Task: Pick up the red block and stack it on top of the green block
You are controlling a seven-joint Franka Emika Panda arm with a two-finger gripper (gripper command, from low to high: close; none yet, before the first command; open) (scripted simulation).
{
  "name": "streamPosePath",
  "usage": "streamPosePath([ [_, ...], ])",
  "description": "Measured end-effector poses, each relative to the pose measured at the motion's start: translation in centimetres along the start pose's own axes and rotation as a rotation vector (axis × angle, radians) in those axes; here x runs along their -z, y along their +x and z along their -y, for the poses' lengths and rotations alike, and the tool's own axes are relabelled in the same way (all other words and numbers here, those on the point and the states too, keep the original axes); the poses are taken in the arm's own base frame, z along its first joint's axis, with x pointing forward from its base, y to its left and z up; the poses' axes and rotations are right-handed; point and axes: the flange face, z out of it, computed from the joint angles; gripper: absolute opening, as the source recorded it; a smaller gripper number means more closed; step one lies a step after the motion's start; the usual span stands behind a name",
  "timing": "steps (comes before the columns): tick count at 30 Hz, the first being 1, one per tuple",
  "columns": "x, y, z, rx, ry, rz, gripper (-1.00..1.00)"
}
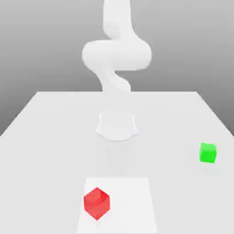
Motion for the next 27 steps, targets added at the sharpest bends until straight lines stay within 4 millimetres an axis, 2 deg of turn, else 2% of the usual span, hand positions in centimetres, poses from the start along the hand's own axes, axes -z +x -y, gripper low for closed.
streamPosePath([
  [3,-6.9,-0.5,-1.2,-0.08,-0.099,0.038,0.0],
  [6,-13.3,-1.3,-3.2,-0.158,-0.192,0.075,0.0],
  [10,-21.0,-3.1,-6.9,-0.264,-0.312,0.125,0.0],
  [14,-27.6,-5.7,-11.5,-0.374,-0.429,0.176,0.0],
  [18,-33.0,-9.1,-16.7,-0.49,-0.542,0.23,0.0],
  [22,-37.1,-13.2,-21.8,-0.599,-0.646,0.286,0.0],
  [27,-41.4,-16.2,-25.0,-0.622,-0.667,0.298,0.0],
])
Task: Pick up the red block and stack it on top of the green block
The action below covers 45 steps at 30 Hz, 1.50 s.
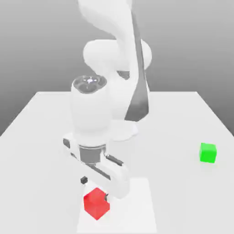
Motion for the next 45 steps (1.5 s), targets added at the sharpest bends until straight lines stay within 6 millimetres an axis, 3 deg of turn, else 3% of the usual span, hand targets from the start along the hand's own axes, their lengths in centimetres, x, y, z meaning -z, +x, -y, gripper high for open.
streamPosePath([
  [1,-1.0,0.0,-0.1,0.0,-0.001,0.0,-1.0],
  [8,-1.2,0.0,-0.1,0.0,0.001,-0.001,-1.0],
  [13,3.7,0.0,-0.1,0.0,0.0,-0.001,-1.0],
  [14,4.6,-1.0,0.0,0.001,0.001,0.001,-1.0],
  [15,5.1,-3.3,0.1,0.008,0.004,0.007,-1.0],
  [17,6.0,-9.8,-0.3,0.05,0.007,0.018,-1.0],
  [20,7.1,-18.4,-2.4,0.083,0.008,0.03,-1.0],
  [25,8.3,-29.7,-9.1,0.107,0.0,0.035,-1.0],
  [30,8.7,-36.8,-17.5,0.095,-0.004,0.018,-1.0],
  [32,8.7,-39.0,-21.4,0.102,-0.002,0.008,-1.0],
  [34,8.7,-39.8,-22.8,0.105,0.004,0.009,-1.0],
  [45,8.0,-40.6,-23.0,0.112,0.032,0.032,-1.0],
])
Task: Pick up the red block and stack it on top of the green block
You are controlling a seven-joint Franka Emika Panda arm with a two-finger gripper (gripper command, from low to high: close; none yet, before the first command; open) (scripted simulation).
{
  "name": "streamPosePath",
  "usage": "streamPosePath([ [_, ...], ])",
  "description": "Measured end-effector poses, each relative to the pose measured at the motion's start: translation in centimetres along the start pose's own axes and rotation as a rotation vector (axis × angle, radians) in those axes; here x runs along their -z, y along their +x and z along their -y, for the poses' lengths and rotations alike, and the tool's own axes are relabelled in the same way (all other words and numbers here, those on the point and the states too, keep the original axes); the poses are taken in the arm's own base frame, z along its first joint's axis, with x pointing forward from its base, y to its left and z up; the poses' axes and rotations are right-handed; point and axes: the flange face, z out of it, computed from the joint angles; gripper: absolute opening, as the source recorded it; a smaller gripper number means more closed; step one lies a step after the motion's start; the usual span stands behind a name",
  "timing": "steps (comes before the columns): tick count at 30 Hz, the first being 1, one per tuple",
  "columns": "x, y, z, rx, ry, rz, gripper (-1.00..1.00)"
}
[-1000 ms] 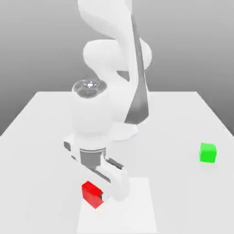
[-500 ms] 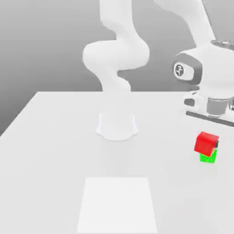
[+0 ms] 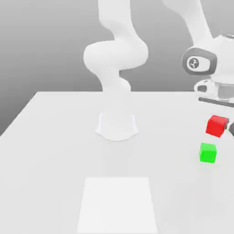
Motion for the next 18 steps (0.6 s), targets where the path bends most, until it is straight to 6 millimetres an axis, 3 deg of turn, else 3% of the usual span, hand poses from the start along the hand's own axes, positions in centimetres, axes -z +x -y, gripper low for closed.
streamPosePath([
  [8,-2.0,0.1,0.1,-0.001,0.001,-0.006,-1.0],
  [17,-5.7,0.8,-0.5,-0.006,-0.027,-0.025,-1.0],
  [18,-6.0,0.9,-0.5,-0.006,-0.031,-0.027,1.0],
])
